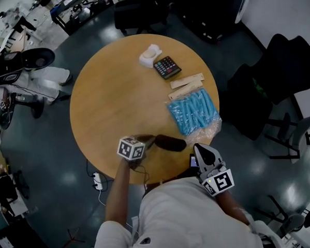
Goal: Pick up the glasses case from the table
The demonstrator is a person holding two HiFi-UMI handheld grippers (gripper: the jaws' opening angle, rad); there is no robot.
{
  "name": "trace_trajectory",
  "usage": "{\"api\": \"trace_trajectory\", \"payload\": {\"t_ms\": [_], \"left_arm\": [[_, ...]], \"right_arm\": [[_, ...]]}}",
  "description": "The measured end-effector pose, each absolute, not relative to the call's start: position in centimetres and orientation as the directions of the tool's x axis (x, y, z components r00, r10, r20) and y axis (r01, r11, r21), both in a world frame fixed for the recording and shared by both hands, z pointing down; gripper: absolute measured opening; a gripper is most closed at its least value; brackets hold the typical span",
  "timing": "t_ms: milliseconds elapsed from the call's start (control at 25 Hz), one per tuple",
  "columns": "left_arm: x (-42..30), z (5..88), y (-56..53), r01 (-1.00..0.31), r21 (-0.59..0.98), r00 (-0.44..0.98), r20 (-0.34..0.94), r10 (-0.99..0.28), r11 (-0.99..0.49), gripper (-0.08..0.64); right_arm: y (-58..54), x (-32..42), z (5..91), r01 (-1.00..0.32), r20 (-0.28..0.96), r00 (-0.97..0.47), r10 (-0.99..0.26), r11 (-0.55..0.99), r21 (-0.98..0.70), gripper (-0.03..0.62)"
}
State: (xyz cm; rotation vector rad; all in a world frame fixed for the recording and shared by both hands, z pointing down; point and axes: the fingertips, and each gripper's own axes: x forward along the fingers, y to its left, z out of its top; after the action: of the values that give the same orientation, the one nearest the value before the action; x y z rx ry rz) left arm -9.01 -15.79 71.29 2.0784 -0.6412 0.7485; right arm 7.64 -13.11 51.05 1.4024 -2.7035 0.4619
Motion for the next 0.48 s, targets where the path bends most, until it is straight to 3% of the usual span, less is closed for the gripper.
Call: {"api": "trace_trajectory", "payload": {"t_ms": [120,280,480], "left_arm": [[-10.6,67.6,-15.9,-0.731,0.434,0.658,0.655,-0.372,-0.527,0.038],[-12.8,60.7,-15.0,-0.816,0.342,0.578,0.499,-0.646,-0.466,0.038],[-14.1,53.1,-12.3,-0.881,0.286,0.461,0.333,-0.822,-0.378,0.038]], "right_arm": [[-13.1,7.0,50.3,-0.8,0.172,-0.597,-0.784,0.564,-0.207,0.015],[-13.2,5.9,48.2,-0.796,0.14,-0.605,-0.784,0.587,-0.147,0.015],[-13.6,4.7,45.6,-0.785,0.091,-0.619,-0.78,0.61,-0.112,0.015]]}}
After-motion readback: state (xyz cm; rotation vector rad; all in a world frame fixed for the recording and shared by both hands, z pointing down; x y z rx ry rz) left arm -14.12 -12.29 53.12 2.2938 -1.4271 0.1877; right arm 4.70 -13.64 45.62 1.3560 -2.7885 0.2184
